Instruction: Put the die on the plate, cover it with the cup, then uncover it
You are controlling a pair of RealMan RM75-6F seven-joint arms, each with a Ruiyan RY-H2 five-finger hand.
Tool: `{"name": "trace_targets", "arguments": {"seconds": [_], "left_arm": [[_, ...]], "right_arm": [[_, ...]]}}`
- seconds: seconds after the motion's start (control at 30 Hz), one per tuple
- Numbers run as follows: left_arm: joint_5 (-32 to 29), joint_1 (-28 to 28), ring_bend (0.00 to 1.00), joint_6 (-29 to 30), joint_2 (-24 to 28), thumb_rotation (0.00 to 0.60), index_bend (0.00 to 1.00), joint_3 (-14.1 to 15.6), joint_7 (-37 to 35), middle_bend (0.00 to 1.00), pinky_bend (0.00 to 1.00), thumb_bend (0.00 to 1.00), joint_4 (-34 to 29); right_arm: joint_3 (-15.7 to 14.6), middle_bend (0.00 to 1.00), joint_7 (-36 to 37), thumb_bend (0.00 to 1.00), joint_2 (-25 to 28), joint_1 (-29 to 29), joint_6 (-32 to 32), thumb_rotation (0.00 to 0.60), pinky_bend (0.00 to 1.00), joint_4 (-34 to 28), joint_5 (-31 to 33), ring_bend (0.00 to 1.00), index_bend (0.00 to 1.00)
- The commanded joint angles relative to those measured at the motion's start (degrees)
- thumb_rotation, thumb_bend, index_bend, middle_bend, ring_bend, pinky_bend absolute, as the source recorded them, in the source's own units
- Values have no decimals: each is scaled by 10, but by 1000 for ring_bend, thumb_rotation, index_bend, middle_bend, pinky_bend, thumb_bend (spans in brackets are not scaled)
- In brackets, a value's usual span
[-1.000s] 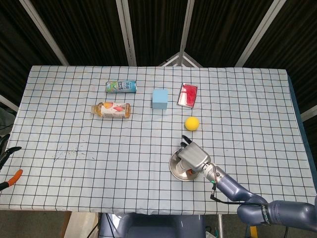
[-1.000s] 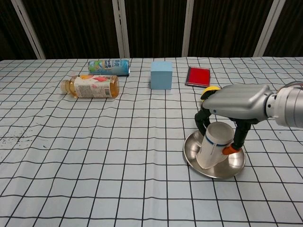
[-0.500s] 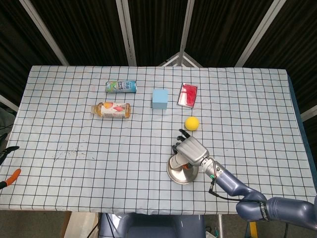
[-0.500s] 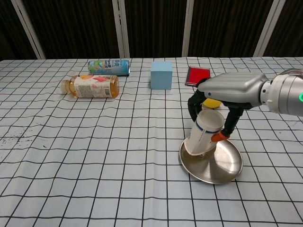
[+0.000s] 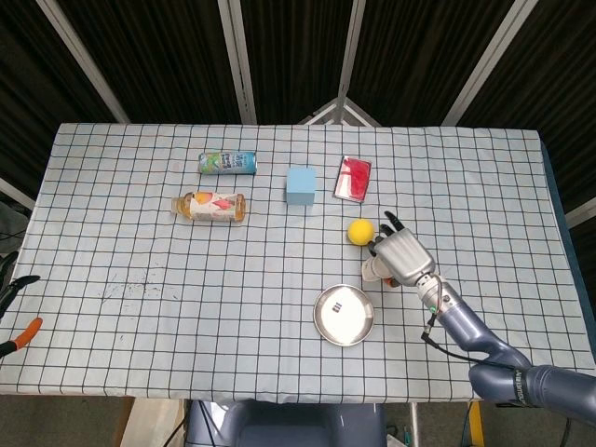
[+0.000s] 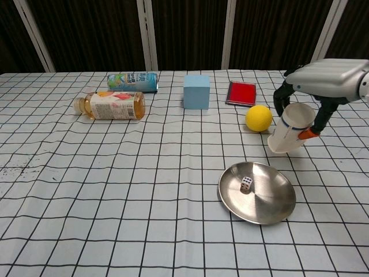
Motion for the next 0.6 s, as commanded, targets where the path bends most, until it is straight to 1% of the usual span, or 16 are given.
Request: {"name": "trace_targets", "arguments": {"seconds": [0.03,0.13,0.3,0.4,0.6], "left_arm": [[-1,0,0,-1,0,600,247,0,1,0,23,385,-1],[0,0,0,-1,0,600,251,0,2,0,23,385,-1],[-4,0,0,-3,0,600,254,0,4,0,24,385,-3],[-4,0,0,-3,0,600,254,-1,4,0,24,385,-3],[-3,-2,0,-7,-1,600,254,0,7,0,23,385,-4]], "right_arm": [[-1,511,-28,521,7,-3,-2,600,0,18,27,226,705],[-1,511,-38,522,4,-4,-6,600,0,31,44,223,704],[-2,511,-43,521,-16,-8,-7,600,0,72,58,208,705],[-1,509,-30,521,-21,-10,-16,600,0,82,65,191,692],[4,498,21,521,-24,-14,-41,600,0,82,67,171,639]]}}
